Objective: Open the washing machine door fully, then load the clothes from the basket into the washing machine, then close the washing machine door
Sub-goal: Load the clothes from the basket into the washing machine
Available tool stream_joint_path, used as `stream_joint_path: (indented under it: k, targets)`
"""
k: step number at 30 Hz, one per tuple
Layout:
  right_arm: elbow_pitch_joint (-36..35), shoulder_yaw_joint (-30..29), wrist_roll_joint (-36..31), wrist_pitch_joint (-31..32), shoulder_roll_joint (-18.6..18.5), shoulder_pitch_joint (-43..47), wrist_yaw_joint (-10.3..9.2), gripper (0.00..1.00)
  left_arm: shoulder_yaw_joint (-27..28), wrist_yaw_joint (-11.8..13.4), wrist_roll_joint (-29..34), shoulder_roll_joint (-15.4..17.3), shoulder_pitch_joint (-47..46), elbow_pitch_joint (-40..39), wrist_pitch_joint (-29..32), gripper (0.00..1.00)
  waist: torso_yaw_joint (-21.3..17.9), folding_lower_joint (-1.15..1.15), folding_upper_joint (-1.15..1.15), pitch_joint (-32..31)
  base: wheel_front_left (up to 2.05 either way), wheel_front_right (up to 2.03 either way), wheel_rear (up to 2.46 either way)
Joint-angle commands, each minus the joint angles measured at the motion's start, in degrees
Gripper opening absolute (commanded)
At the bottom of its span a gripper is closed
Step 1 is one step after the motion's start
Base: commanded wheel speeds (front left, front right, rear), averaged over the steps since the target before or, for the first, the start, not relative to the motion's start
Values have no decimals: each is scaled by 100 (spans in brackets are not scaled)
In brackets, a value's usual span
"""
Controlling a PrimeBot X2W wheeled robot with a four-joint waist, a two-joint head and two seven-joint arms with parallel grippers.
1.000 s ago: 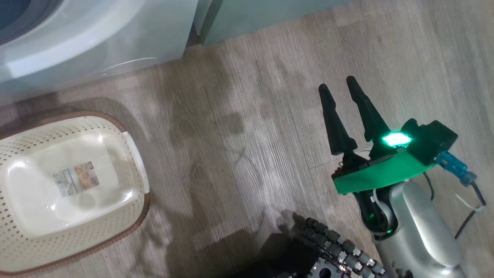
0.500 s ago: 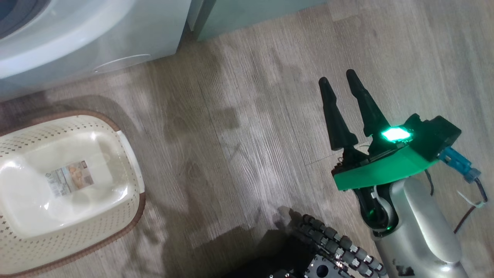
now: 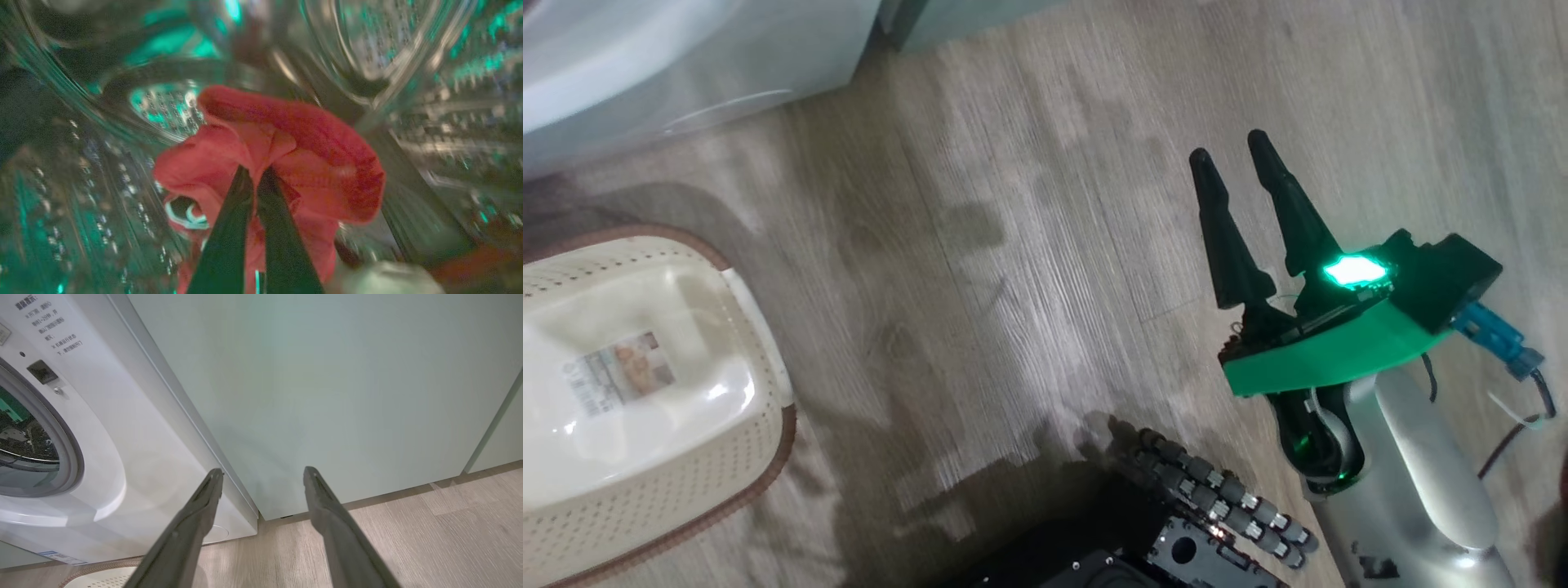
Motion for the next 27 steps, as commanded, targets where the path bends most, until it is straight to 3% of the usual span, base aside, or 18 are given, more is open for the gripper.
stream_joint_path:
  k: [1,6,14,15,16,17,27]
  targets:
    - [-185,111,46,-53,-16,53,0,100,162,34,66,388,-206,-158,-199,0,-80,-1,0,88,0,0,0]
    - [-201,143,73,-53,-16,74,0,100,158,-50,80,483,-332,292,-569,0,-139,-1,0,172,0,0,0]
    - [-182,119,61,-53,-16,31,0,100,152,-186,-91,320,-402,1041,-835,0,-71,-1,0,165,0,0,0]
    - [-176,114,51,-53,-16,29,0,100,141,-208,-108,289,-405,1109,-862,7,-53,-1,0,147,0,0,0]
    - [-168,106,39,-53,-16,29,0,100,143,-222,-133,253,-408,1169,-908,45,-31,-1,0,123,0,0,0]
    - [-161,98,28,-53,-16,29,0,100,122,-241,-139,224,-402,1228,-928,100,-12,-1,0,101,0,0,0]
    - [-107,-95,-159,-53,-16,106,0,100,125,-331,-355,-172,79,1386,-1443,100,275,-1,0,-309,0,0,0]
